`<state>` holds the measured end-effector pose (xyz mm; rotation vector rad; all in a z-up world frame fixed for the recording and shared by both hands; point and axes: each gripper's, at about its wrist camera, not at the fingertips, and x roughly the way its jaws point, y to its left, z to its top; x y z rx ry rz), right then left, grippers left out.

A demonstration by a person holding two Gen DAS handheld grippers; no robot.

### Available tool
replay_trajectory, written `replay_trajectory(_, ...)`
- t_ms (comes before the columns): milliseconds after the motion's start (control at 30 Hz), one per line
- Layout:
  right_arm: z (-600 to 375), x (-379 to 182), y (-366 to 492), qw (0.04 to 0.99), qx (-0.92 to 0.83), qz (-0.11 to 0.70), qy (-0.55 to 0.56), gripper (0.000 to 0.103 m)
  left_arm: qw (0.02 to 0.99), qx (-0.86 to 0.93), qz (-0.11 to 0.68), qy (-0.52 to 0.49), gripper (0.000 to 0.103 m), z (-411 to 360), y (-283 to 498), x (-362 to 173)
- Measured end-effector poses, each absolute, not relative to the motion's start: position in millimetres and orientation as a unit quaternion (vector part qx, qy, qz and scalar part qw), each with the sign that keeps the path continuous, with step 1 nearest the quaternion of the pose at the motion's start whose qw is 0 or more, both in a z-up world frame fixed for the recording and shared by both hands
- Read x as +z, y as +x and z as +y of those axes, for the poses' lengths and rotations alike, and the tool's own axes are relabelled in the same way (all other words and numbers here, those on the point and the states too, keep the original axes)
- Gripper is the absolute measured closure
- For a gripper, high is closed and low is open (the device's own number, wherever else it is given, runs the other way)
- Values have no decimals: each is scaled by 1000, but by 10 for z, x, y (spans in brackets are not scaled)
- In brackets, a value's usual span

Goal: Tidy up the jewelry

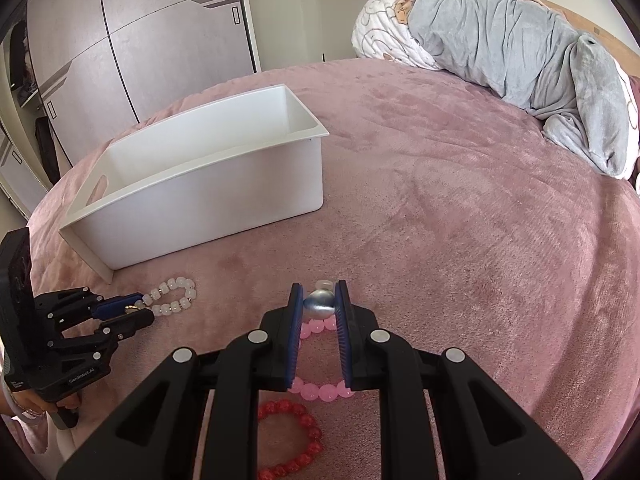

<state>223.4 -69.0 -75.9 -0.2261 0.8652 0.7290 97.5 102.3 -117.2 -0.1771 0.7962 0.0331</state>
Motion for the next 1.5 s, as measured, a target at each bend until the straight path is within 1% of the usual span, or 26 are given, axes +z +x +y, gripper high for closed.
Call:
replay_trajectory(233,-683,-676,2211,843,350,396,-101,86,932,6,353,-82,77,1007,893,-795)
replay_trajectory(267,-682,-670,2202,843,351,395,-101,86,934,6,348,-81,87,1014,882,-736)
replay_trajectory(333,-687,-657,2180,844,350,392,-102,86,937,2,340,-85,97,1043,855,-623)
replay_trajectory(467,-669,-596,2131,846,351,388,-105,86,944,-5,316,-90,97,1096,789,-413)
replay_trajectory(600,-617,-479,2079,846,356,383,-103,86,940,10,331,-78,97,1132,766,-461)
replay_trajectory(800,-540,-481,2018,844,364,377,-119,86,928,20,367,-53,87,1062,608,-859)
replay_trajectory(867,-531,-522,2037,841,364,383,-119,86,924,25,379,-49,80,1048,566,-974)
replay_trajectory(1000,-531,-566,2076,838,364,390,-114,86,916,10,395,-70,72,1057,493,-1152)
replay_trajectory(1133,-536,-609,2095,836,364,395,-112,86,910,-17,411,-55,59,950,505,-1278)
replay_trajectory(1200,-540,-625,2102,834,365,398,-111,86,907,-17,419,-48,57,909,550,-1305)
replay_trajectory(1267,-539,-626,2113,834,365,399,-109,86,902,-21,428,-47,53,887,610,-1338)
replay_trajectory(1300,-541,-626,2115,834,366,399,-108,86,899,-23,435,-43,53,873,639,-1362)
replay_trajectory(1333,-545,-623,2115,834,366,399,-107,86,898,-22,438,-34,53,856,658,-1385)
replay_trajectory(1367,-548,-620,2114,834,367,398,-107,86,898,-23,439,-26,59,841,668,-1399)
replay_trajectory(1400,-553,-618,2114,834,368,398,-106,86,898,-23,440,-21,63,834,678,-1412)
replay_trajectory(1467,-560,-620,2117,833,368,399,-105,86,896,-24,441,-30,86,859,696,-1419)
replay_trajectory(1500,-560,-620,2117,833,369,399,-105,86,896,-23,442,-39,87,886,702,-1418)
